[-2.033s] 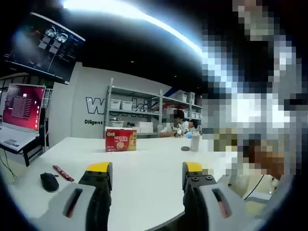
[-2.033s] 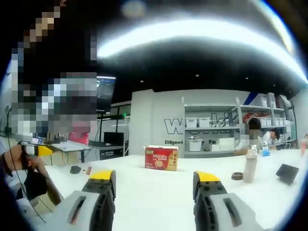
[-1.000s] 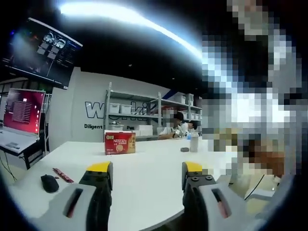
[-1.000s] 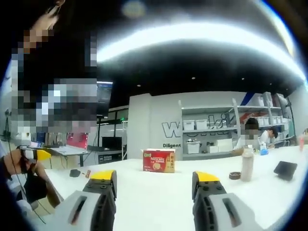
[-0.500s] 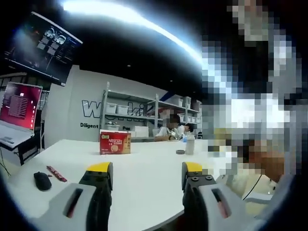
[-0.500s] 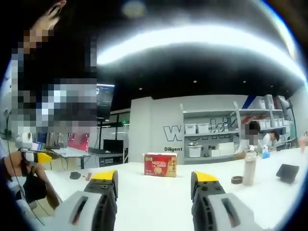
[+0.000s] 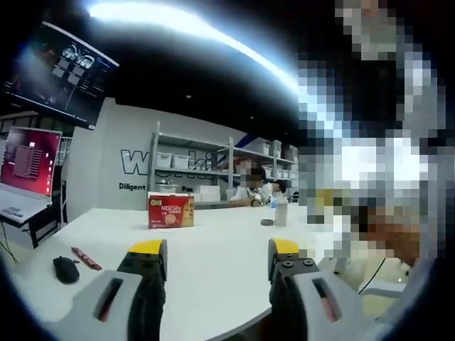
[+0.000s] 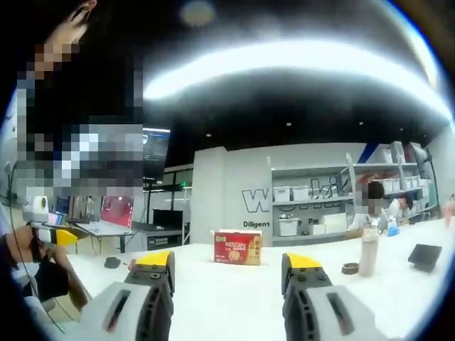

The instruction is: Tear open the coffee pouch, take out the coffee, and pour the coffee from the pouch into the cup

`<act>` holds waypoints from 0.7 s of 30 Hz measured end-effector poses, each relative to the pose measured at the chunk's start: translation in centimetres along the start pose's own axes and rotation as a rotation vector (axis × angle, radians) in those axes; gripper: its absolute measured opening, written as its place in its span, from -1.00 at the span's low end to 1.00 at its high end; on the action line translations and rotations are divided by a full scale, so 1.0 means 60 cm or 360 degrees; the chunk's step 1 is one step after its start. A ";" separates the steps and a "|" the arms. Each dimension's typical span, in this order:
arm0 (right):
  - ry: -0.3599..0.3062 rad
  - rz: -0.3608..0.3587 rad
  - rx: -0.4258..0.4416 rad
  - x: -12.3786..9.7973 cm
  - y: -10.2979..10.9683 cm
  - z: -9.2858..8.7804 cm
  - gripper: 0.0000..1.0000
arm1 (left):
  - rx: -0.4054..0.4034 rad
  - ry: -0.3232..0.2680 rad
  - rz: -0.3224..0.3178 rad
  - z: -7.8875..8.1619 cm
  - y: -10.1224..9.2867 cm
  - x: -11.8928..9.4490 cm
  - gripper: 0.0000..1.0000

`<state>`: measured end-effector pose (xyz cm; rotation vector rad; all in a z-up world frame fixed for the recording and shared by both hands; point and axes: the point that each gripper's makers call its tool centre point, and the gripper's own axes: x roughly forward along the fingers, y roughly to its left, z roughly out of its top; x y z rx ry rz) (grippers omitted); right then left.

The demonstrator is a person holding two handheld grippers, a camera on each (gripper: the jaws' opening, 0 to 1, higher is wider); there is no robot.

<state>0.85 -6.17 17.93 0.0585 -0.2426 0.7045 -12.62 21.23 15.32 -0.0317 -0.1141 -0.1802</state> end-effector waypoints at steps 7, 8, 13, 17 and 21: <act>-0.0004 -0.0020 -0.0017 -0.010 -0.009 0.007 0.20 | 0.0004 0.0000 -0.0010 -0.004 -0.004 0.001 0.19; -0.0007 -0.0024 -0.0017 -0.011 -0.010 0.007 0.20 | 0.0004 0.0000 -0.0010 -0.004 -0.004 0.001 0.19; 0.0002 -0.0036 -0.0014 -0.019 -0.012 0.001 0.19 | -0.0012 0.0007 -0.0017 -0.017 -0.007 -0.004 0.18; 0.0019 -0.0033 -0.0011 -0.024 -0.010 -0.007 0.19 | -0.0013 0.0025 -0.0019 -0.030 -0.008 -0.009 0.17; 0.0024 -0.0034 -0.0007 -0.027 -0.007 -0.009 0.19 | 0.0001 0.0005 -0.0008 -0.024 -0.005 -0.016 0.16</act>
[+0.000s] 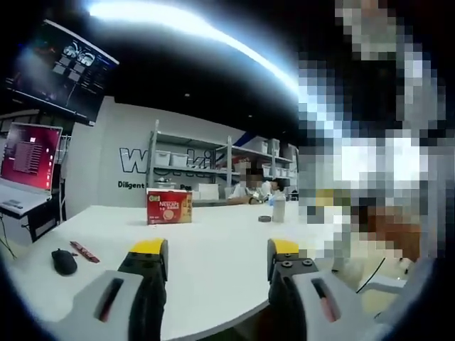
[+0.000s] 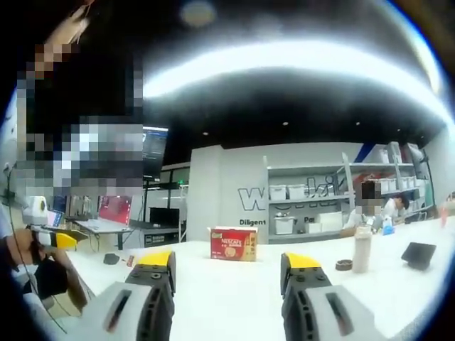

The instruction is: Tear open the coffee pouch, take out the coffee, and pour the coffee from the pouch into the cup

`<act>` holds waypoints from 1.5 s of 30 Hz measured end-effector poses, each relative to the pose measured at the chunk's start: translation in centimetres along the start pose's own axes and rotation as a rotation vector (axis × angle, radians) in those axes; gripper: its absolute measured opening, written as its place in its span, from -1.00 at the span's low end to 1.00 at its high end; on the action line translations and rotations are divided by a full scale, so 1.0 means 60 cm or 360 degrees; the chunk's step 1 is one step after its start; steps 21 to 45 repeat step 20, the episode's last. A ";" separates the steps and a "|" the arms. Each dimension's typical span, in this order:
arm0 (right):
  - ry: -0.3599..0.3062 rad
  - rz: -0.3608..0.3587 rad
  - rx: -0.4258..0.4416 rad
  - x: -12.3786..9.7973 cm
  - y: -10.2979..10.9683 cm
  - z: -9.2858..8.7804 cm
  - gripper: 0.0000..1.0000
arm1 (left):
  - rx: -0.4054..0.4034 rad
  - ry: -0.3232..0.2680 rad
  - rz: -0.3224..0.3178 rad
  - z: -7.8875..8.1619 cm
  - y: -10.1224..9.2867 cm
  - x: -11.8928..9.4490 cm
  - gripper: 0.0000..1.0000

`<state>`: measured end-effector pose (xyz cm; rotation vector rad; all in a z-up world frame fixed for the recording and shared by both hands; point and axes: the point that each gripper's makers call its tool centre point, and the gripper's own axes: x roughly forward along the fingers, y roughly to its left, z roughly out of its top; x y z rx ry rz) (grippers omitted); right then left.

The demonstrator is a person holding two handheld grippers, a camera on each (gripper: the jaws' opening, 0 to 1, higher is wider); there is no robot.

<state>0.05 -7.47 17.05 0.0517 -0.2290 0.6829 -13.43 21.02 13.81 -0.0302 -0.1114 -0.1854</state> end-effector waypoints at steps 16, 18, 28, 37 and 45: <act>-0.0034 0.0018 0.0018 0.003 0.002 0.012 0.17 | 0.0071 -0.0002 -0.0016 0.008 -0.006 0.006 0.15; -0.0028 0.0017 0.0021 0.003 0.001 0.010 0.16 | 0.0075 0.0006 -0.0015 0.005 -0.007 0.006 0.15; -0.0023 0.0017 0.0023 0.002 0.000 0.007 0.16 | 0.0075 0.0016 -0.0016 0.000 -0.007 0.006 0.15; -0.0023 0.0017 0.0023 0.002 0.000 0.007 0.16 | 0.0075 0.0016 -0.0016 0.000 -0.007 0.006 0.15; -0.0023 0.0017 0.0023 0.002 0.000 0.007 0.16 | 0.0075 0.0016 -0.0016 0.000 -0.007 0.006 0.15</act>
